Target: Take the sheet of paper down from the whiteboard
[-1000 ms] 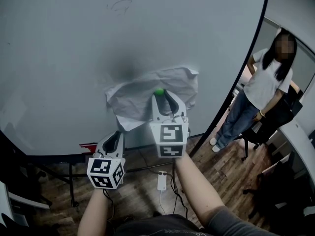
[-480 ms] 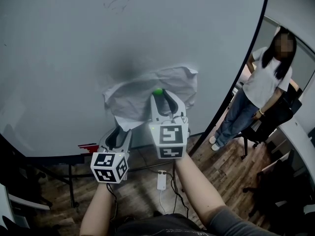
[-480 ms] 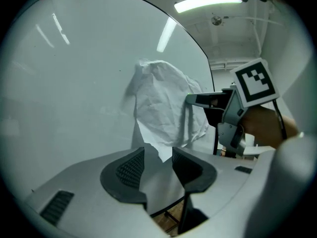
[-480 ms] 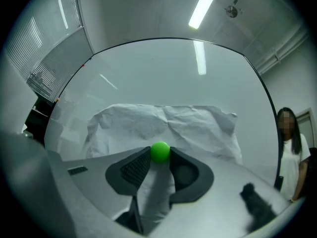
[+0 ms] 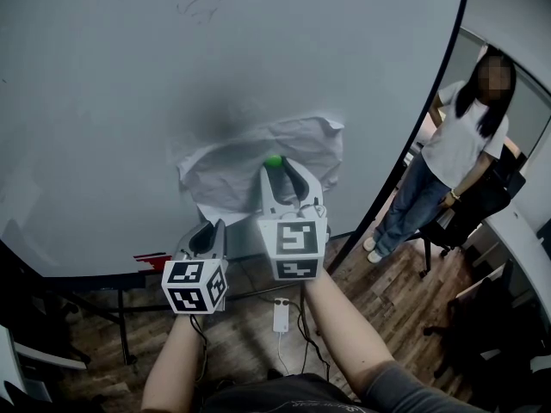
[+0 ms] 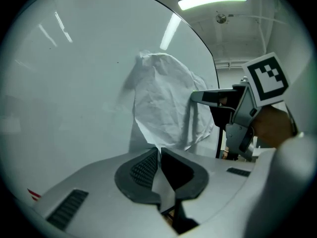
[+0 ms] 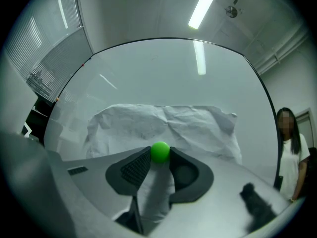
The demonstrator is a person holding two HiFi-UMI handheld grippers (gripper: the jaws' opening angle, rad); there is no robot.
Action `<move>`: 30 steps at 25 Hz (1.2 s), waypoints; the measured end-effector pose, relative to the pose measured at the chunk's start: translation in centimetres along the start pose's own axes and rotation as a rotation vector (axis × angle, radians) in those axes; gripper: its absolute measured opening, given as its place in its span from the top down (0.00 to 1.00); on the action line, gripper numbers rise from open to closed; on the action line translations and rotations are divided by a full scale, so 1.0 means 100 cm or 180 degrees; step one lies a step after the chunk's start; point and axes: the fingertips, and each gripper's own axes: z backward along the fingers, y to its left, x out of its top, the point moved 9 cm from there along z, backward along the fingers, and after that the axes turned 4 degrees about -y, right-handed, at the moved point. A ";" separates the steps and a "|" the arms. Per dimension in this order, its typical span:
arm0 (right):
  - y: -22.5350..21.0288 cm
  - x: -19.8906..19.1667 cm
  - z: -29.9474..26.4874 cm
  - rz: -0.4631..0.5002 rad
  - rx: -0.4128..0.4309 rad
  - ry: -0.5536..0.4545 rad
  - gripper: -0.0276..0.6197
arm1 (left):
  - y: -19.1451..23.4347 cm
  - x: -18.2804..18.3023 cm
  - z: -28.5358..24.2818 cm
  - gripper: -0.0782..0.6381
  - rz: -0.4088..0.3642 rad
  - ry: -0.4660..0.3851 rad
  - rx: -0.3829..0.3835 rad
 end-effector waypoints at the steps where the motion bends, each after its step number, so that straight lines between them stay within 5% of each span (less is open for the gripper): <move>1: 0.000 0.000 0.000 -0.0001 0.0005 0.0001 0.76 | 0.000 0.000 0.001 0.85 -0.0001 -0.0005 -0.0011; 13: -0.002 0.000 0.004 -0.0027 0.0053 0.0026 0.77 | 0.007 0.005 0.015 0.87 0.0182 -0.0220 -0.0022; 17: 0.001 -0.001 0.010 0.0001 0.0006 0.0000 0.85 | 0.017 0.011 0.021 0.87 0.0236 -0.0283 -0.0005; 30: 0.005 -0.004 0.007 0.0059 -0.0071 -0.0026 0.81 | 0.015 0.011 0.024 0.87 0.0196 -0.0232 -0.0104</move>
